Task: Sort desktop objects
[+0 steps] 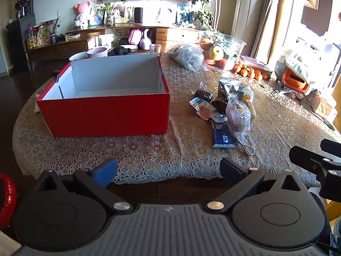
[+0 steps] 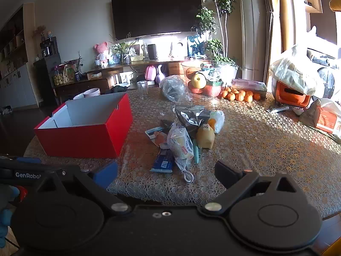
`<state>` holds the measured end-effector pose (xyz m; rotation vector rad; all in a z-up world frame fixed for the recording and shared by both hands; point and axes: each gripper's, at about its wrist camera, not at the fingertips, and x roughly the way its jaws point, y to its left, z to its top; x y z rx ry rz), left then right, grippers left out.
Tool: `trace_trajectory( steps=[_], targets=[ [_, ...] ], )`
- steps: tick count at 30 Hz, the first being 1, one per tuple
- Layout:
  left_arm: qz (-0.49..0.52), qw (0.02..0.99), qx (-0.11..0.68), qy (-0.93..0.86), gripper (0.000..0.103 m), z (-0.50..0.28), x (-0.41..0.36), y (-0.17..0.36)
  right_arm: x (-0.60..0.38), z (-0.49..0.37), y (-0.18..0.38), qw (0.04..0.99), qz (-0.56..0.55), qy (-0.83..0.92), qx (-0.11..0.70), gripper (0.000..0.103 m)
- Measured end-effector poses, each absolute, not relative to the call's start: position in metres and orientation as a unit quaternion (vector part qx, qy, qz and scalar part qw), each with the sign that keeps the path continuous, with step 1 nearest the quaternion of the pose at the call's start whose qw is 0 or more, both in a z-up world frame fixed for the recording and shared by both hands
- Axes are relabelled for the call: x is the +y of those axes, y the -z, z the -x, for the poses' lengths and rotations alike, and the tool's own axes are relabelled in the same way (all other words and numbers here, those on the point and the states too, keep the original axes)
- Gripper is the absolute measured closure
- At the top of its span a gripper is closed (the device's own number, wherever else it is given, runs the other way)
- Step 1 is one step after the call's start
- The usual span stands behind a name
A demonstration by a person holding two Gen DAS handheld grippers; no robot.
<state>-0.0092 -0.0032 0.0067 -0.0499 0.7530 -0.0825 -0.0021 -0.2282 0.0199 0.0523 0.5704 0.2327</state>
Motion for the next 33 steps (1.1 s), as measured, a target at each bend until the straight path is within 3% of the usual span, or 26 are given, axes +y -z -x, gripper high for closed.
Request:
trace_trajectory(
  steps=[15, 33],
  targets=[
    [0.020, 0.928, 0.369, 0.049, 0.000, -0.009, -0.010, 0.000, -0.232, -0.012, -0.008, 0.957, 0.008, -0.115, 0.266, 0.010],
    [-0.028, 0.926, 0.358, 0.118, 0.000, -0.063, -0.066, 0.033, -0.250, -0.088, 0.021, 0.948, 0.020, -0.124, 0.293, 0.017]
  ],
)
